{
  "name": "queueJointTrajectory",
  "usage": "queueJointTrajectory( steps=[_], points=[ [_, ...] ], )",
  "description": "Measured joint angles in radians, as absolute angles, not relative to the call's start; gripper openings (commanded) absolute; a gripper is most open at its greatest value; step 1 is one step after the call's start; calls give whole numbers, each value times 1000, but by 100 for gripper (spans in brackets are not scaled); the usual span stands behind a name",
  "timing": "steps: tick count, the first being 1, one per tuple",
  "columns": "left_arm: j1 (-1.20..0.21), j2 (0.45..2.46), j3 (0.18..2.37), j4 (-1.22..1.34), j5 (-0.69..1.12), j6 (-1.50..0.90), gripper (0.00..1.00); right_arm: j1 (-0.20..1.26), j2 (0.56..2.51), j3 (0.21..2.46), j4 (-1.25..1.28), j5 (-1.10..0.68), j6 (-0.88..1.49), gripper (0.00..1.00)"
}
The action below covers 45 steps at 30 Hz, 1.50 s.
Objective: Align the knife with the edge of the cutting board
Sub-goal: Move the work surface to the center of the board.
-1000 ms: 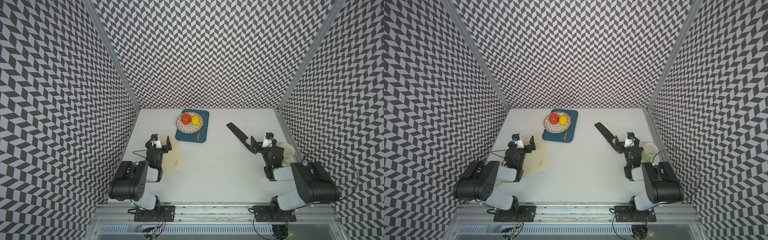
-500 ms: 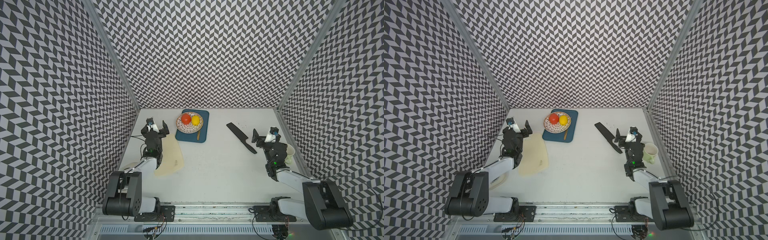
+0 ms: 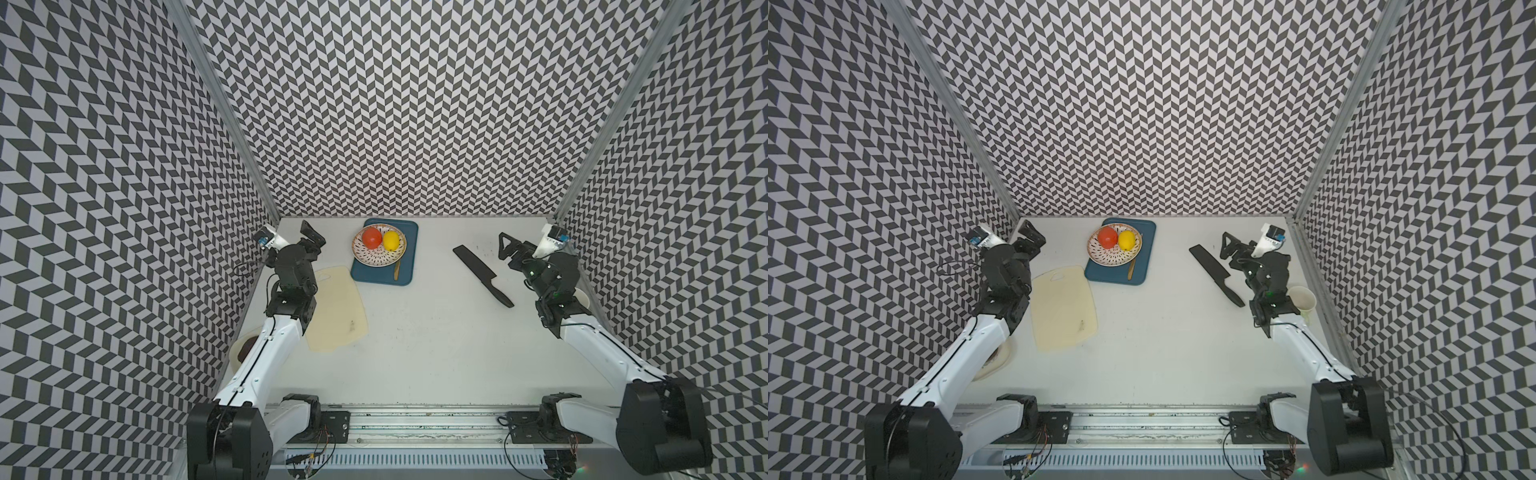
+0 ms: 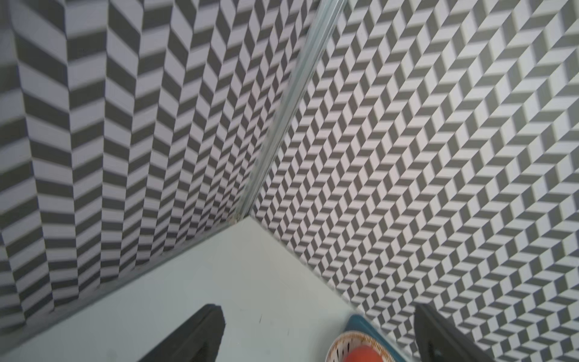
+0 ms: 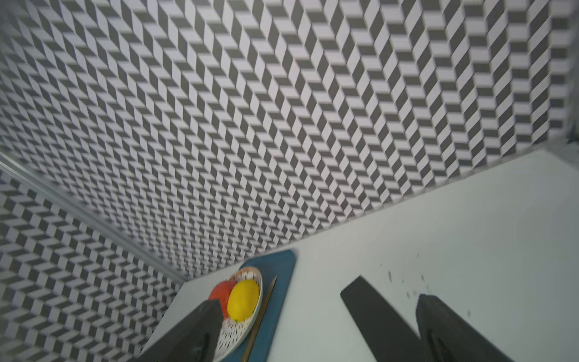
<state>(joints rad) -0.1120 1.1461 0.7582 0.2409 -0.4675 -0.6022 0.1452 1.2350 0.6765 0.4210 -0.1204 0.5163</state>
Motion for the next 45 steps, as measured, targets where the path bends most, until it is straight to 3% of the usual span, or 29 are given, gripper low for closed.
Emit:
queueJointTrajectory(
  steps=[9,15,26,35,45],
  points=[
    [-172,1346,575,77,-486,-858,100,530,1422,798,311,-98,421,100],
    [-161,1404,558,42,-541,-897,100,686,1509,850,255,-53,363,100],
    [3,1543,622,-38,-523,-938,100,727,1523,855,222,-27,340,100],
    [3,1612,698,-39,-435,-893,100,733,1516,857,207,-15,342,100],
    [-52,1542,667,-101,-374,-883,100,733,1474,857,208,4,349,100]
  ],
)
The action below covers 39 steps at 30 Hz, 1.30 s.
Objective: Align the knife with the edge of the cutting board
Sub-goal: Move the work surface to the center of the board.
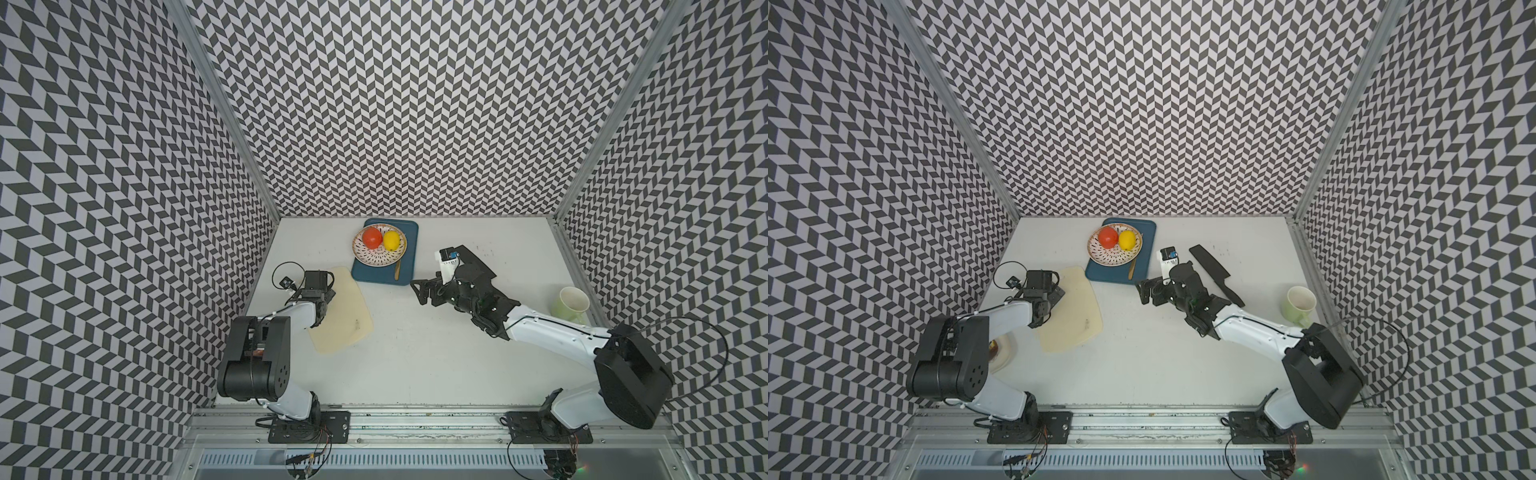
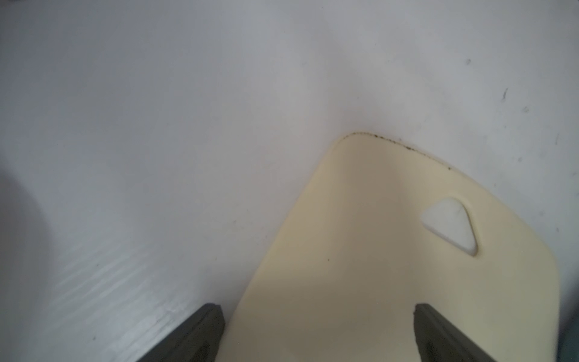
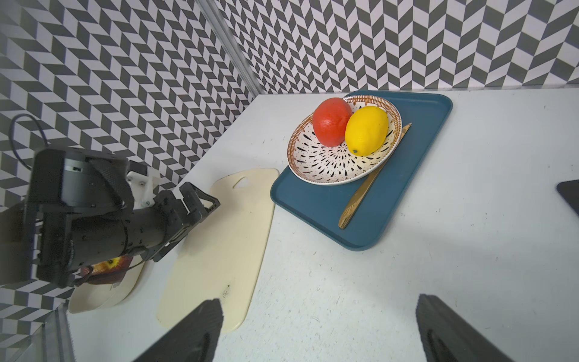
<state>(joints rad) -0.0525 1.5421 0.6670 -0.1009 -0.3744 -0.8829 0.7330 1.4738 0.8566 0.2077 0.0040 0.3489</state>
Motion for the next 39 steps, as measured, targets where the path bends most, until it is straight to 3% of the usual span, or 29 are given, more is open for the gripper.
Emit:
queueJointTrajectory(
  steps=[20,27,39],
  points=[
    [-353,1398,595,-178,-349,-956,100,733,1502,856,210,-3,350,100],
    [-292,1428,740,-100,-334,-859,100,733,1542,857,207,-16,352,100],
    [-171,1788,949,2,-241,-773,100,733,1556,862,209,-18,352,100]
  ],
)
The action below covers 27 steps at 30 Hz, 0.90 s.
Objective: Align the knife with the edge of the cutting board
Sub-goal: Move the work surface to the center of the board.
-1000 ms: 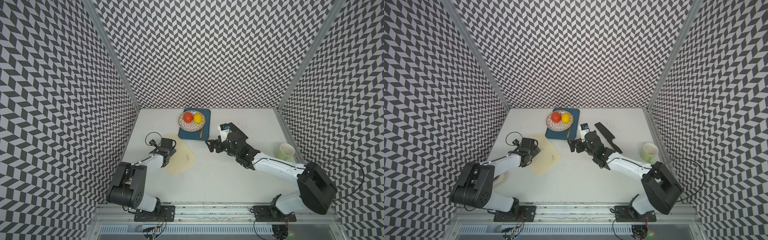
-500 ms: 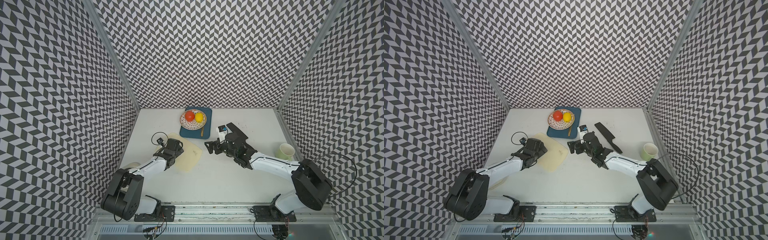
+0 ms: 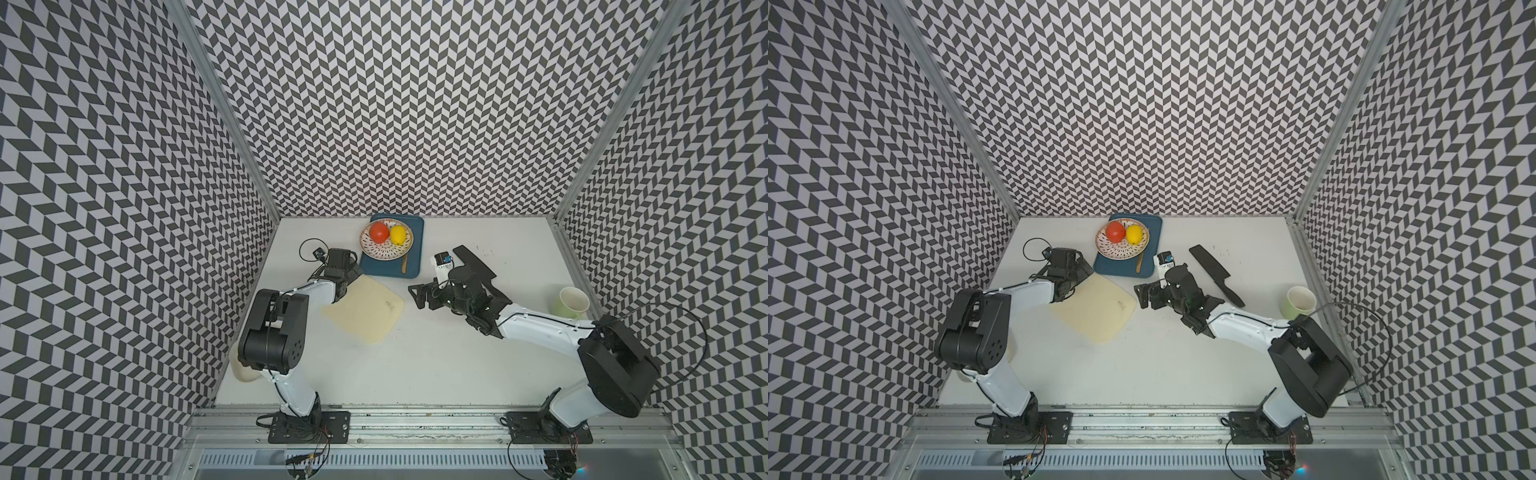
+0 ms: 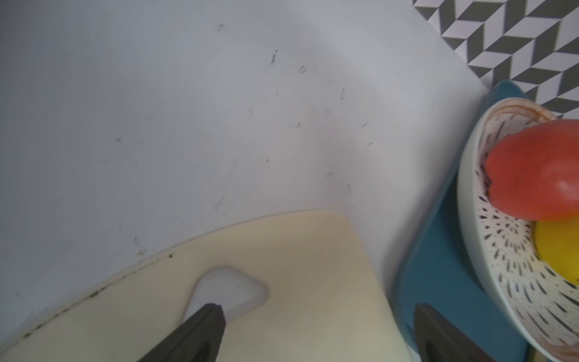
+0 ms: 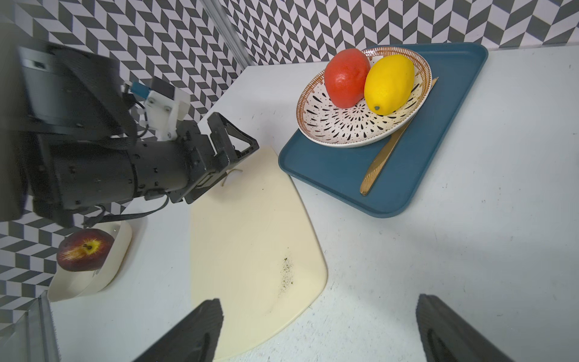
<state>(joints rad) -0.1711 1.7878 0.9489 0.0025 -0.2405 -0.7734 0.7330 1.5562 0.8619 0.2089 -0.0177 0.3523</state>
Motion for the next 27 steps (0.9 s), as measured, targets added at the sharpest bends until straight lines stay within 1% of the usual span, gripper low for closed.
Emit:
queueJointTrajectory(
  steps=[10,19,21,22,24,27],
  points=[
    [-155,1823,958,38,-195,-779,100,733,1579,863,208,-17,352,100],
    [-196,1737,802,182,-157,-850,100,733,1594,872,200,-25,368,100],
    [-212,1715,770,204,-146,-873,100,733,1599,873,196,-37,375,95],
    [-220,1707,760,210,-142,-886,100,733,1601,873,192,-46,381,94],
    [-237,1699,750,216,-138,-906,100,735,1604,869,186,-69,389,92],
    [-264,1689,735,233,-131,-940,100,757,1604,834,186,-92,404,93]
  ],
)
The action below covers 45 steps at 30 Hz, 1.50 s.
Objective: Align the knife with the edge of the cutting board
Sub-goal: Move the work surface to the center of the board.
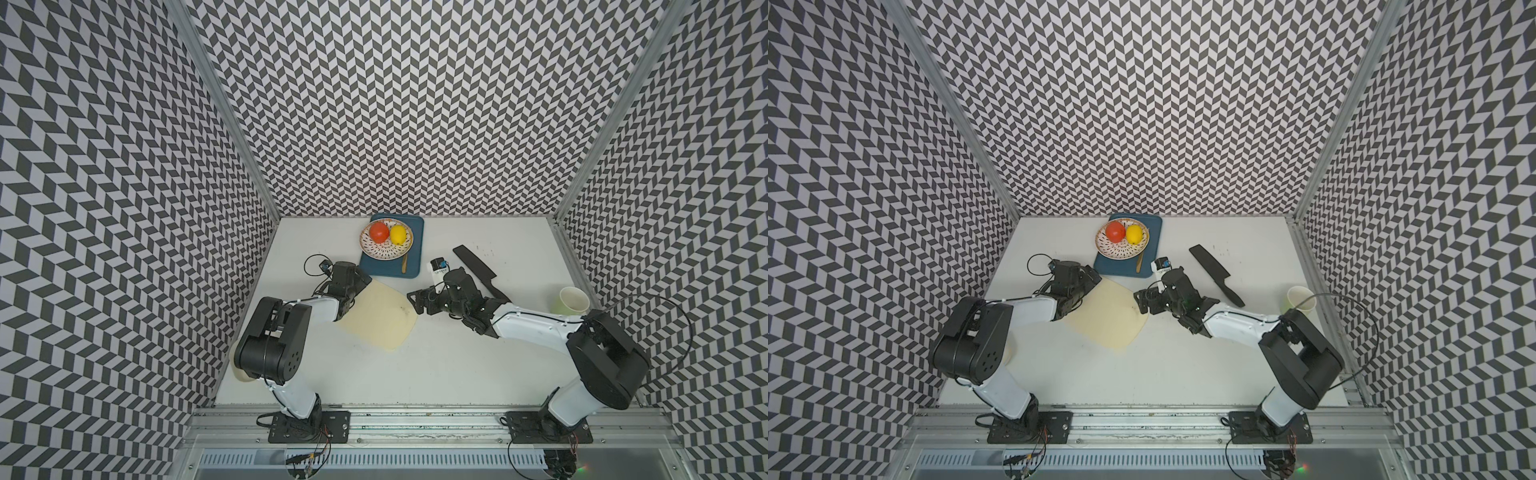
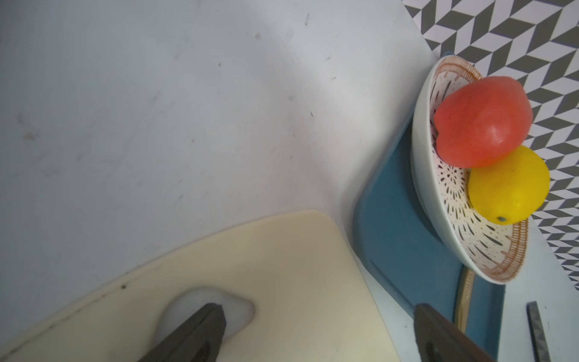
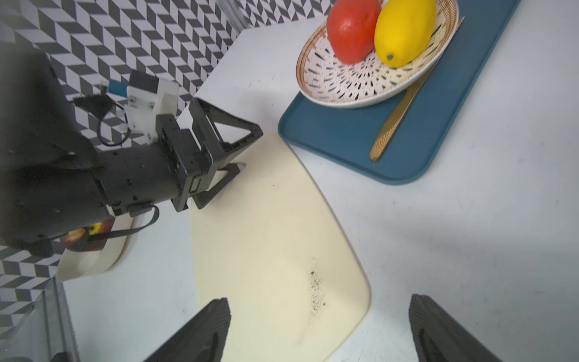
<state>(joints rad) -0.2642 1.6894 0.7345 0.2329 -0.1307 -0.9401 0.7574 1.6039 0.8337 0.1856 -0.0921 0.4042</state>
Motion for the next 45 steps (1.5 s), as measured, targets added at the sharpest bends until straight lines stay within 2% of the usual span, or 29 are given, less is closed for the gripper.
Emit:
queueJointTrajectory(
  steps=[9,18,29,45],
  points=[
    [-307,1678,692,307,-114,-1007,100,882,1605,679,154,-83,481,95],
    [-319,1682,677,348,-108,-1016,100,931,1639,684,201,-121,548,99],
    [-348,1667,632,398,-134,-1011,100,807,1687,718,250,-136,596,100],
    [-521,1649,603,414,-168,-1043,100,595,1698,761,184,-141,583,100]
  ],
)
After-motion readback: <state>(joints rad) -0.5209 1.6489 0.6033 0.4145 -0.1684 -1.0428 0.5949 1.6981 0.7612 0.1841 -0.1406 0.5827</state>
